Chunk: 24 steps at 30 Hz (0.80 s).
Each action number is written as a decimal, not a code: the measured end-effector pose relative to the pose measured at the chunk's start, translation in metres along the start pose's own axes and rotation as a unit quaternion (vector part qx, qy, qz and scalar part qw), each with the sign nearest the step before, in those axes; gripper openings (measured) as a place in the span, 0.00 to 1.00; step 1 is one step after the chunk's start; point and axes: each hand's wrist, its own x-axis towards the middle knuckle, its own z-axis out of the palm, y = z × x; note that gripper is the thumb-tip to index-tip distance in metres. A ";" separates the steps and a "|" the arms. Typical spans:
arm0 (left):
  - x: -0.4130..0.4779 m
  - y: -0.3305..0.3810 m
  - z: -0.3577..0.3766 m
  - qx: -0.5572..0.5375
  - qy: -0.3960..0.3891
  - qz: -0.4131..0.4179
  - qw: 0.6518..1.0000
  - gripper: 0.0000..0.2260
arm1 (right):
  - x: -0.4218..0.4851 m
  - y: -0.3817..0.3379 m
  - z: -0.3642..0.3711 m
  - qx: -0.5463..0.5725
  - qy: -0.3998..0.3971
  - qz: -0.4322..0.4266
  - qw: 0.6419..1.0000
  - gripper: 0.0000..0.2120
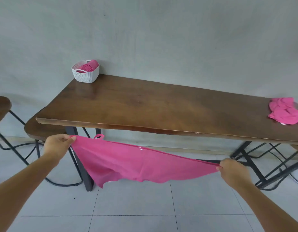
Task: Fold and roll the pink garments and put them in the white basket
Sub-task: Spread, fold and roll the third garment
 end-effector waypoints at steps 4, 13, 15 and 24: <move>-0.033 -0.007 0.002 -0.017 -0.003 -0.018 1.000 0.08 | -0.021 0.017 0.000 -0.044 0.002 -0.019 0.999 0.15; -0.070 -0.004 0.003 -0.060 -0.020 -0.060 0.996 0.08 | -0.045 0.048 0.010 0.137 0.008 0.054 0.989 0.18; -0.076 0.001 0.007 -0.082 -0.020 -0.057 0.995 0.08 | -0.047 0.055 0.014 0.186 0.013 0.062 0.981 0.20; -0.083 0.005 0.014 -0.080 -0.069 -0.016 0.994 0.15 | -0.051 0.069 0.026 0.245 0.041 0.066 0.966 0.22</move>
